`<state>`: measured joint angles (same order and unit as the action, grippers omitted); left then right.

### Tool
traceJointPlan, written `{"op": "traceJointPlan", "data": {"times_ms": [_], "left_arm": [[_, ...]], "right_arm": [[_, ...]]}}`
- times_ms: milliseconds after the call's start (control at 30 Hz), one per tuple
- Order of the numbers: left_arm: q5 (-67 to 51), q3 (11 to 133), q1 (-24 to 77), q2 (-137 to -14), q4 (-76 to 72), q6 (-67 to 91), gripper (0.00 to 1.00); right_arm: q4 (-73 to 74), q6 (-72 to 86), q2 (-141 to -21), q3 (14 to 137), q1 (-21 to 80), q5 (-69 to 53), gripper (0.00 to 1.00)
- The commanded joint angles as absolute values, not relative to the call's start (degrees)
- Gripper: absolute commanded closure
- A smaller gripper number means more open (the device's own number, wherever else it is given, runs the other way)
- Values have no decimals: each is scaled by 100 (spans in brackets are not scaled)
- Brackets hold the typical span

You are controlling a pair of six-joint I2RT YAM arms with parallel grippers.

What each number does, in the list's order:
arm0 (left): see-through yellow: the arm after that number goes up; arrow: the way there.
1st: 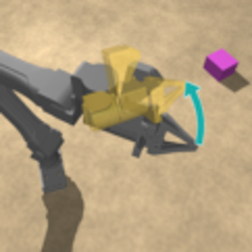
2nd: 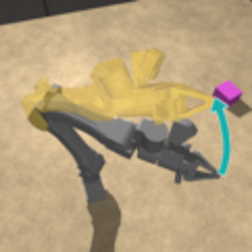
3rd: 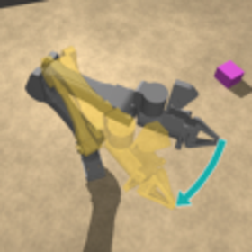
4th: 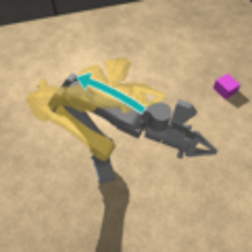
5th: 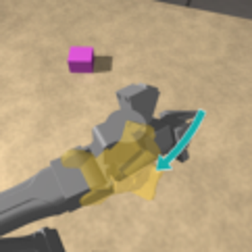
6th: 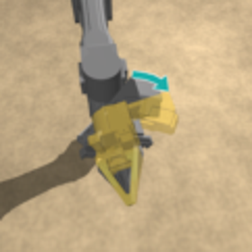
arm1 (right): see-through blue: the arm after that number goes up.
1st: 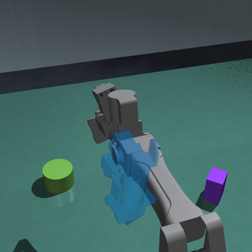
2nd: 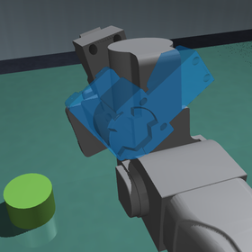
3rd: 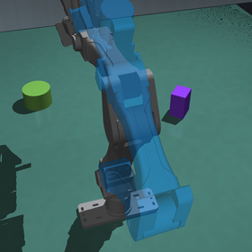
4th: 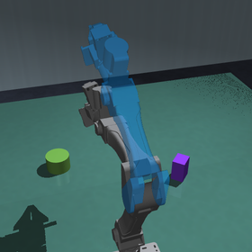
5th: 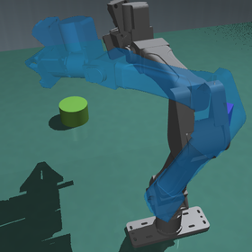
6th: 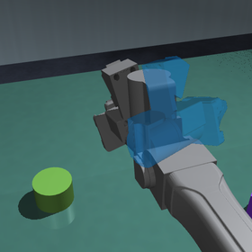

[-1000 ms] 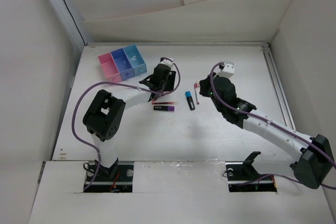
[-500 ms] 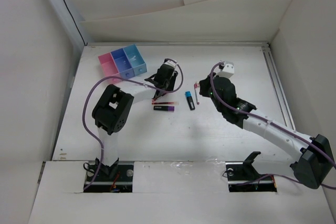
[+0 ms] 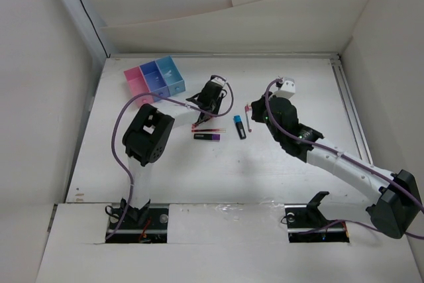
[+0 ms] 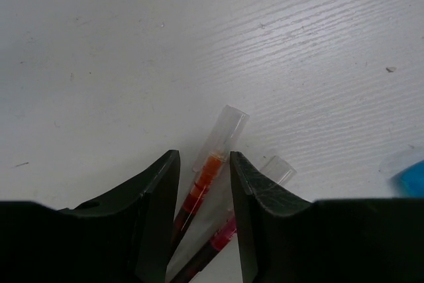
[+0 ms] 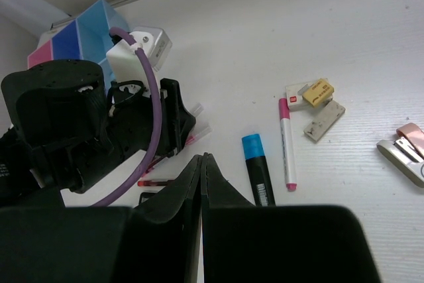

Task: Sort the stationery into containers
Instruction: Pick up the pen from the center of the board, then place the pen in the storage box.

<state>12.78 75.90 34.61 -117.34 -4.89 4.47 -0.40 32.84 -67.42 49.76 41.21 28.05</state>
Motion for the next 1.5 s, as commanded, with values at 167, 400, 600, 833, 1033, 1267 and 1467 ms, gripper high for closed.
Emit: {"op": "traceJointPlan", "data": {"times_ms": [167, 400, 600, 833, 1033, 1267, 1467], "left_arm": [[1853, 7744, 3454, -11865, -518, 185, 83], [2065, 7901, 3454, -11812, -528, 185, 100], [2005, 8006, 3253, -11347, -527, 483, 100], [1749, 8138, 2778, -10565, -527, 1282, 100], [1065, 8428, 1803, -10134, -414, 2135, 100], [387, 8745, 414, -10195, -421, 2926, 100], [755, 8876, -26, -10572, -475, 2804, 100]], "right_arm": [[-149, 3313, -6706, 5036, 4096, 2777, 91], [-149, 3313, -6706, 5036, 4096, 2725, 89], [-149, 3313, -6706, 5036, 4096, 2725, 88], [-149, 3313, -6653, 5036, 4096, 2725, 88], [-149, 3313, -6715, 5036, 4096, 2619, 88], [-149, 3313, -6715, 5088, 4096, 2514, 88], [-149, 3313, -6715, 5089, 4096, 2347, 88]]}}
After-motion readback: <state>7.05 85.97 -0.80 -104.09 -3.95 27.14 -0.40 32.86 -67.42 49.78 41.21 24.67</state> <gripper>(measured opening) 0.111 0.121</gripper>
